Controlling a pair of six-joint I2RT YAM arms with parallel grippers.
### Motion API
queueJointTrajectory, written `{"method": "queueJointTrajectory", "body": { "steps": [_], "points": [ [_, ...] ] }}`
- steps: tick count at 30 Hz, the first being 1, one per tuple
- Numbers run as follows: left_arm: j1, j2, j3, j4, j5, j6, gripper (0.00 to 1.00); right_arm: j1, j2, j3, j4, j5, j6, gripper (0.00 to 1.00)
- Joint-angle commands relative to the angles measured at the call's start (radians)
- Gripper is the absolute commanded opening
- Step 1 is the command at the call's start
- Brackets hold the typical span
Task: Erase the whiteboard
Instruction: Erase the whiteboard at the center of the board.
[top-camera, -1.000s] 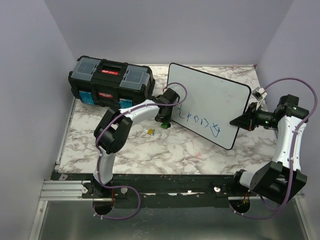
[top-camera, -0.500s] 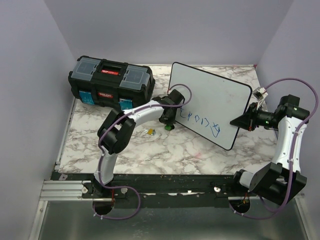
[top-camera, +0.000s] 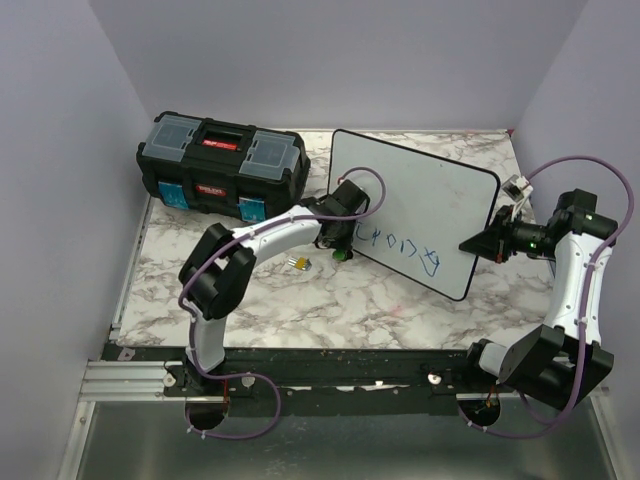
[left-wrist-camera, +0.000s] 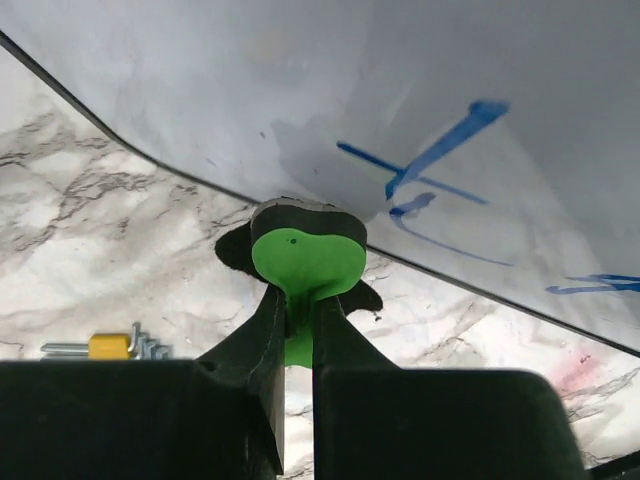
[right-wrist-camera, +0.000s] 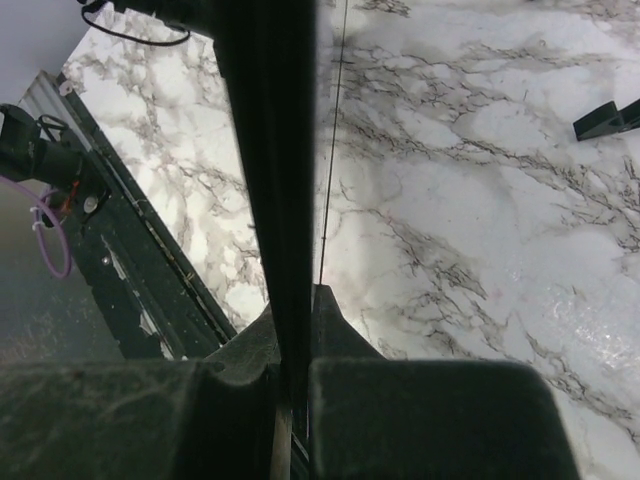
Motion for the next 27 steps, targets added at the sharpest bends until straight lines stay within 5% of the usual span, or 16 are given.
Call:
{"method": "queueJointTrajectory", "body": {
  "steps": [1,14,27],
  "points": [
    [0.068,-0.094,-0.067,0.097,-0.007,0.006,0.00,0.023,-0.005,0.009,-0.063,-0.174,-0.009,0.01],
    [0.141,-0.044,-0.077,0.069,0.005,0.046,0.00,0.023,-0.008,0.007,-0.063,-0.174,-0.011,0.01],
    [-0.012,0.030,-0.034,0.103,0.137,-0.020,0.00,0.023,-0.009,0.007,-0.063,-0.177,-0.012,0.01]
  ]
}}
